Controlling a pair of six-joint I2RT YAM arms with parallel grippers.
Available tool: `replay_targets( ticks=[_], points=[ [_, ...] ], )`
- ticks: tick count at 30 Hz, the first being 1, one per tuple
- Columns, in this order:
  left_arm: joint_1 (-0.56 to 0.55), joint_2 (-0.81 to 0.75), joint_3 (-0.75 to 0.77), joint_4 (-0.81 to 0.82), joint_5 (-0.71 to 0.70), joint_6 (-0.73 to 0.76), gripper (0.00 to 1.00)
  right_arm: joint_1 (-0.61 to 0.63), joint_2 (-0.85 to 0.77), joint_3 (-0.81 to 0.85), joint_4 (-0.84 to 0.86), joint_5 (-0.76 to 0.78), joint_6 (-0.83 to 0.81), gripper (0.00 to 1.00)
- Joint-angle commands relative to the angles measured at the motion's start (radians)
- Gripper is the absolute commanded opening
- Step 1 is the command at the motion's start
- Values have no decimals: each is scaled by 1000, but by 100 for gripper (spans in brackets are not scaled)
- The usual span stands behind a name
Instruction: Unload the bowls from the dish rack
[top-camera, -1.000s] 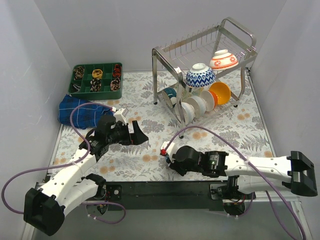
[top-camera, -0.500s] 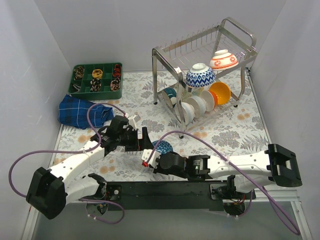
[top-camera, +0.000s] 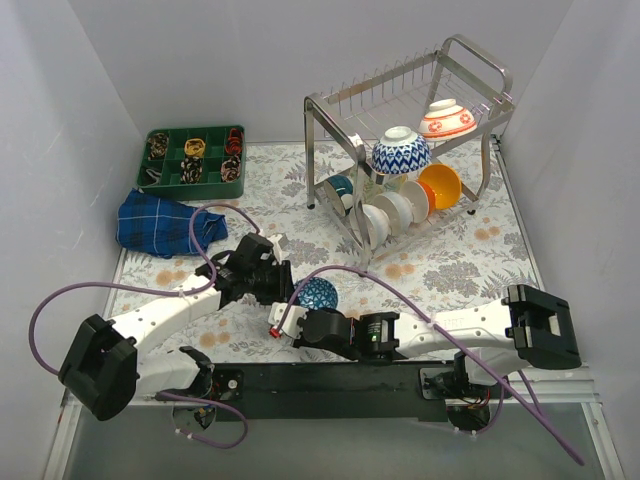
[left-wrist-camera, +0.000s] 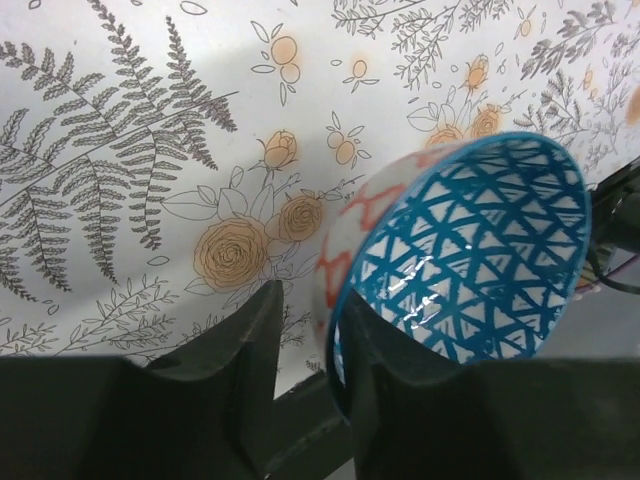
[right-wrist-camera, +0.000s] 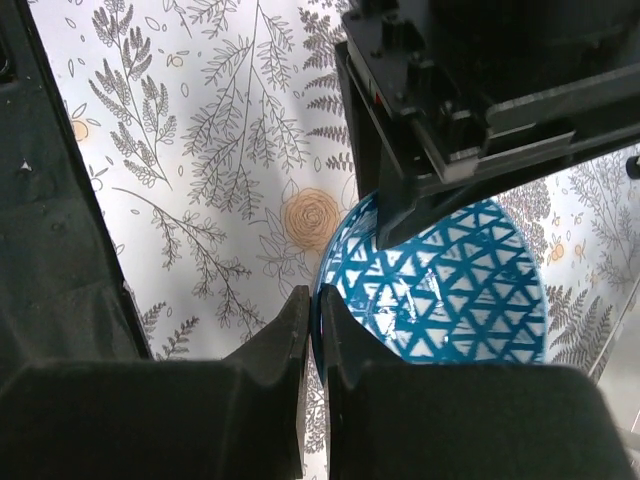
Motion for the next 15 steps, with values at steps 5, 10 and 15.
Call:
replay_targets(
  ticks=[5,10,15],
  points=[
    [-12,-5,50,-13,-112,18,0,10,22,68,101,67,-15,1],
    [-9,-9,73,-33,-230,36,0,10,20,69,92,81,28,42],
    [68,39,102,-36,-265,97,0,8,13,62,67,95,76,69]
  ],
)
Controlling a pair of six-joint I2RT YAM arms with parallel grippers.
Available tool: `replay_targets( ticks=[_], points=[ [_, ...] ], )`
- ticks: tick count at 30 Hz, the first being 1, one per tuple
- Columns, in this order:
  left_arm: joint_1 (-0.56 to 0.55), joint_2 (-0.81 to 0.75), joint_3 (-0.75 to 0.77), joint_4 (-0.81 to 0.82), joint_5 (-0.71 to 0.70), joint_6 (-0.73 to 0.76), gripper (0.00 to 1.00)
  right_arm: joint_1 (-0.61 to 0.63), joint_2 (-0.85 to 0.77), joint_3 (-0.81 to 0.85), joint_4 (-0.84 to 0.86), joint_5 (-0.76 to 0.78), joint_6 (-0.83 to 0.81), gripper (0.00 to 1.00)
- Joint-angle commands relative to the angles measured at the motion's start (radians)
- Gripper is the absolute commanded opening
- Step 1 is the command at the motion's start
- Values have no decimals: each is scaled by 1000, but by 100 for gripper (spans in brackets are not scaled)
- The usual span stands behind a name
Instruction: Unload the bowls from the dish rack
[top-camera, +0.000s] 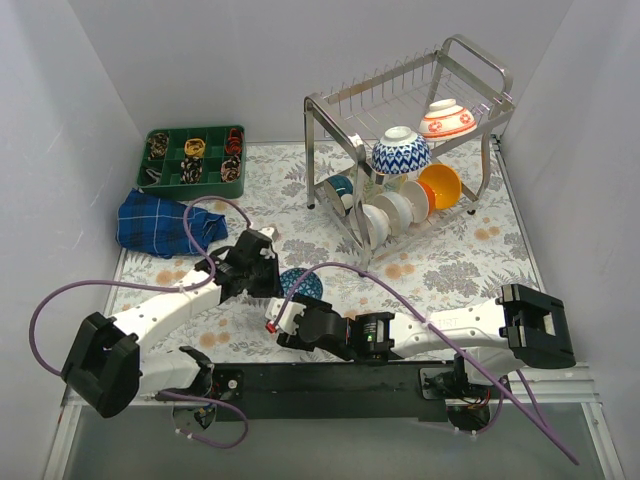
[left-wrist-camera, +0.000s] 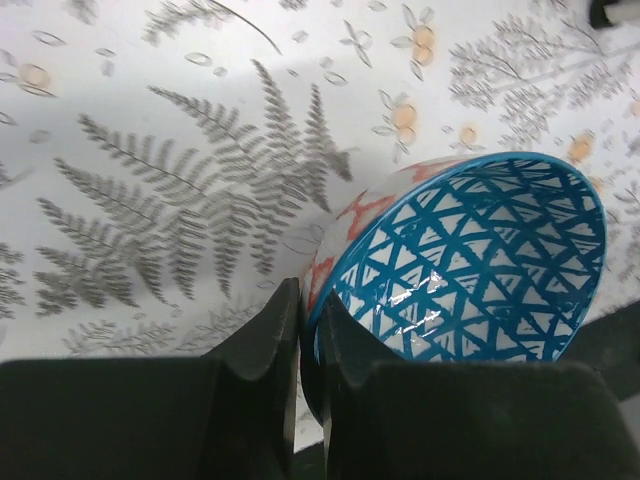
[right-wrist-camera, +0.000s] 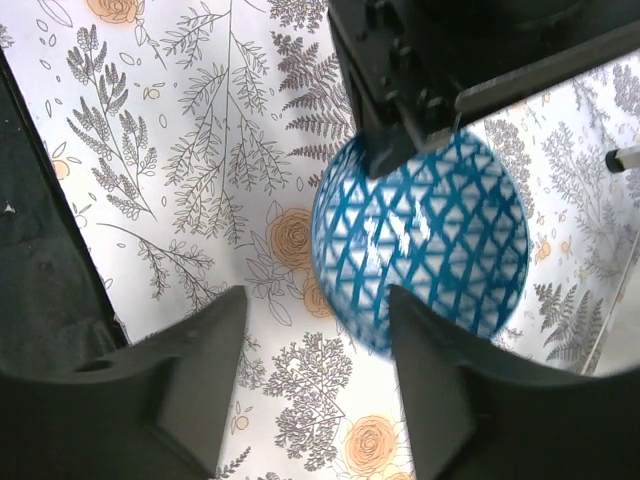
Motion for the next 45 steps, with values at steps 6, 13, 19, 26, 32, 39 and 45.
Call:
replay_targets(
  ticks=[6,13,19,26,32,39,45],
  points=[
    [242,124,126,66,-22,91,0,-21,-42,24,-32,55,143,87],
    [365,273,243,109,-16,96,0,-90,-87,2,-90,-3,240,93],
    [419,366,300,155,-11,93,0,-173,-170,-42,-110,-92,286,94],
    [445,472,341,161,19,111,17,-278,-305,-106,-180,-129,366,95],
    [445,443,317,162,7,125,48,-370,-419,-117,-315,-192,461,96],
    [445,313,272,166,-17,142,83,-476,-532,-50,-527,-168,542,97],
    [443,173,237,167,-13,143,98,-594,-586,88,-694,-146,573,98]
  ],
)
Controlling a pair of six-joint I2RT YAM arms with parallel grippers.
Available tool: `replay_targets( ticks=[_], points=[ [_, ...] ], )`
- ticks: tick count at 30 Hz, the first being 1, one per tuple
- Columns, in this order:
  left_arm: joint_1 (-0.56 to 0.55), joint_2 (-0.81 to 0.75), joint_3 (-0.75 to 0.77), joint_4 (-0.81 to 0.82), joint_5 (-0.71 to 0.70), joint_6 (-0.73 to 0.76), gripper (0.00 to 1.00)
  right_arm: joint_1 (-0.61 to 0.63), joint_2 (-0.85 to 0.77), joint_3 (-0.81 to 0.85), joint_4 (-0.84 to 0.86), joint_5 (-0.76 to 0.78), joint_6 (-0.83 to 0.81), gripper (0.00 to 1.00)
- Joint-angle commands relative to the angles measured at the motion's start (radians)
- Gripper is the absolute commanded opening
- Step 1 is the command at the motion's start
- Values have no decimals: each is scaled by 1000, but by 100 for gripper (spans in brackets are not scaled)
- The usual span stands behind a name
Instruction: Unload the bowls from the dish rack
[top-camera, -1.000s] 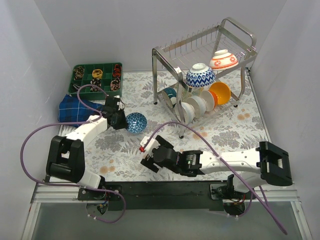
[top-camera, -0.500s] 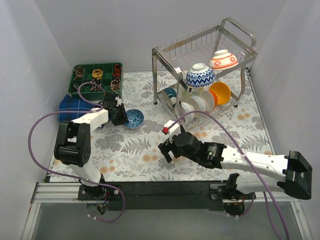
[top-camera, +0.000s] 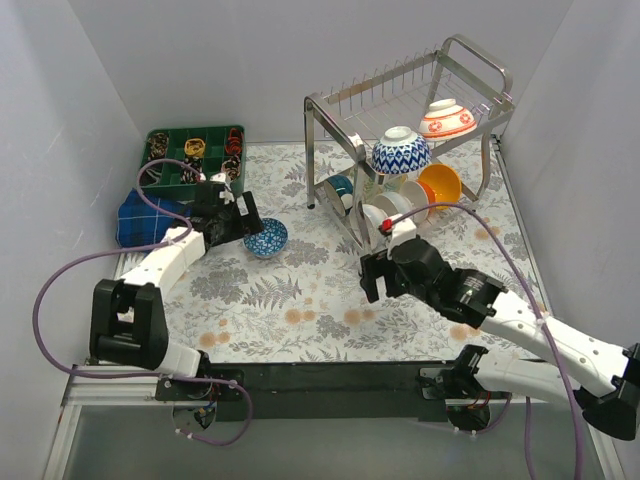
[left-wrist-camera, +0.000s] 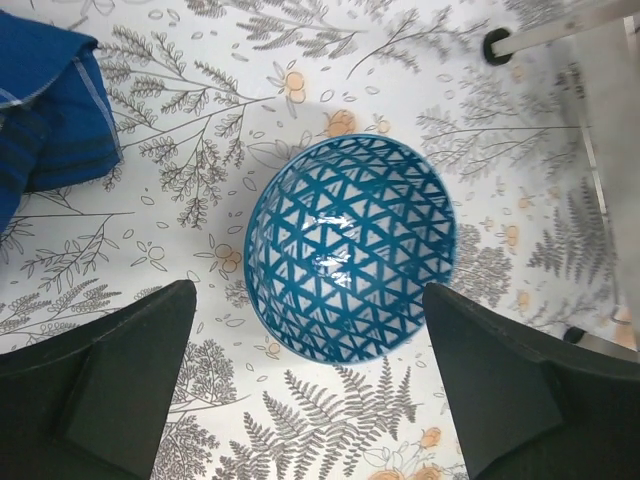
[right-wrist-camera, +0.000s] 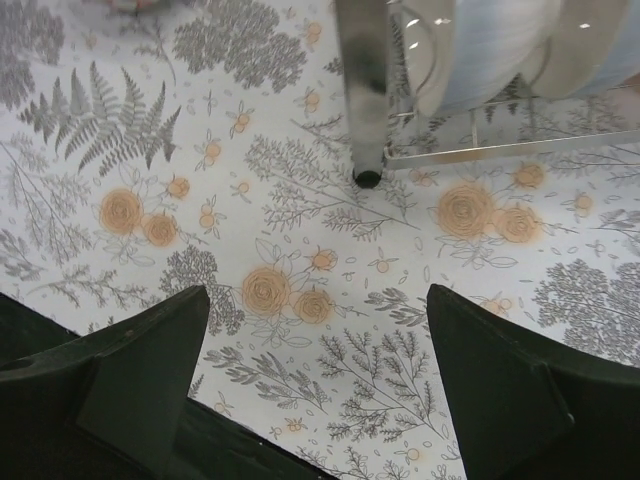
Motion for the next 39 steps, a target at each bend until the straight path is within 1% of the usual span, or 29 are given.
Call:
replay_targets(
  ticks=[1,4,5,7,8,9,11,12,14,15,17,20,21,22,24,25,27,28,29,32,33,34,35,36,37,39],
  points=[
    [0,-143,-38,22,-2,18,98,-90,-44,158,-148,39,60,98],
    [-11,-218,-91,42,-2,27,98,-144,-46,267,-203,73,70,99],
    [-22,-273,-105,48,-3,30,98,-156,-43,295,-214,87,73,99],
    [-40,-330,-142,69,-2,39,98,-208,-32,393,-238,81,72,99],
    [-63,-383,-174,75,6,42,98,-221,-26,431,-246,81,67,99],
    [-78,-404,-188,77,12,55,98,-235,-12,498,-252,88,64,99],
    [-120,-445,-231,74,18,68,98,-271,3,568,-263,120,60,98],
    [-129,-488,-243,74,20,75,98,-282,21,632,-261,130,57,99],
    [-149,-533,-281,77,26,82,98,-314,46,693,-258,159,47,98],
    [-154,-580,-295,78,30,85,98,-322,75,729,-254,168,41,99],
    [-164,-617,-315,88,32,95,98,-345,100,807,-217,196,32,99],
    [-171,-665,-352,109,35,102,98,-386,127,856,-150,211,17,99],
    [-171,-666,-366,112,32,104,98,-402,138,861,-102,210,15,99],
    [-172,-671,-371,118,31,104,98,-440,147,865,-81,203,21,98],
    [-175,-674,-383,126,35,102,98,-488,178,891,-42,155,41,99],
    [-175,-675,-389,131,37,104,98,-549,187,901,-30,127,69,99],
    [-180,-682,-389,129,31,107,98,-613,213,907,1,26,109,99],
    [-181,-682,-389,129,24,107,98,-680,221,907,30,-13,129,99],
    [-183,-685,-389,129,23,108,98,-711,232,905,45,-93,182,98],
    [-184,-686,-392,131,18,110,98,-808,264,887,99,-224,286,98],
    [-184,-686,-394,131,18,110,98,-846,264,849,117,-252,316,98],
    [-184,-686,-395,129,17,108,98,-868,261,823,177,-280,342,98],
    [-184,-686,-395,131,17,108,98,-886,250,797,209,-338,403,98],
    [-184,-686,-395,131,17,108,98,-925,244,736,248,-382,431,98],
    [-184,-686,-397,132,18,108,98,-940,241,714,300,-408,455,98],
    [-183,-682,-398,134,23,107,98,-953,238,669,334,-458,508,96]
  ],
)
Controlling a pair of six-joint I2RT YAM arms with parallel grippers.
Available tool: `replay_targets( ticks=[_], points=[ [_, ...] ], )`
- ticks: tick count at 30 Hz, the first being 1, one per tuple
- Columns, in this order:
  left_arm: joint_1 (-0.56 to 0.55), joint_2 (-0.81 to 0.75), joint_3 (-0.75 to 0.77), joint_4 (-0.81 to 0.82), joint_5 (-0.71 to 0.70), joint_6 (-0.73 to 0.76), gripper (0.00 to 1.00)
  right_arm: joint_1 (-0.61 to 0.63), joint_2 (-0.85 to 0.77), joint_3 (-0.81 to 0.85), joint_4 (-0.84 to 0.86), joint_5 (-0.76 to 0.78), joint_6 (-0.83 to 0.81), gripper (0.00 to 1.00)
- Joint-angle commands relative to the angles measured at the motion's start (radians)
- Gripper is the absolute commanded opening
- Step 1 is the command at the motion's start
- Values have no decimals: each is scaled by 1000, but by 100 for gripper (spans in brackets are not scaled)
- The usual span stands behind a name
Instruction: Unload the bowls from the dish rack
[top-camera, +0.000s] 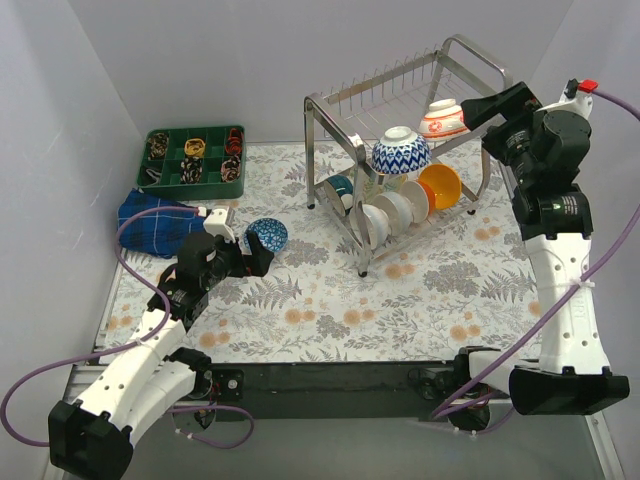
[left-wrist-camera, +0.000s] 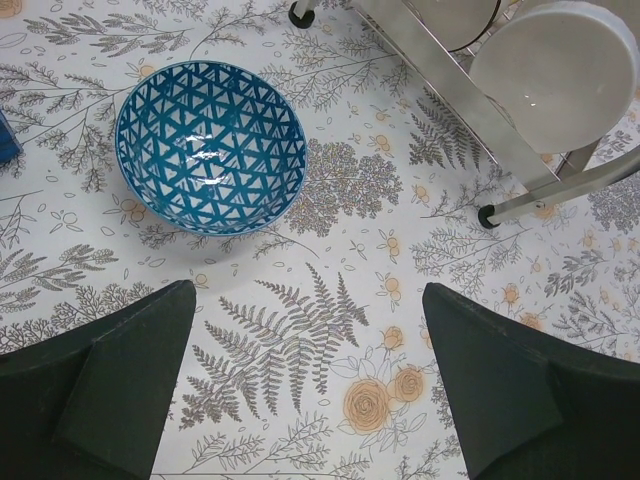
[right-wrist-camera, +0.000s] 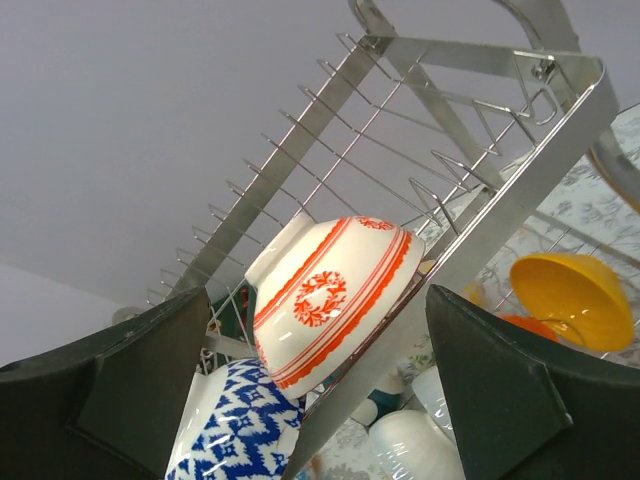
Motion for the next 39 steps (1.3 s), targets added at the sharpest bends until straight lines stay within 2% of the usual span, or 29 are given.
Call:
replay_targets(
  ticks=[1,12,23,30,39],
  points=[
    [-5,-12,-9,21,-3,12,98,-42,-22,-86,205,-202,177,96],
    [-5,0,-14,23,9,12,98,-45,-5,-197,394,-262,304,90],
    [-5,5,-16,26,20,13,98,-45,10,-235,463,-285,372,84],
    [-5,9,-19,27,23,15,98,-45,21,-263,498,-254,421,74],
    [-5,15,-19,29,29,13,98,-45,38,-293,552,-233,487,67]
  ],
)
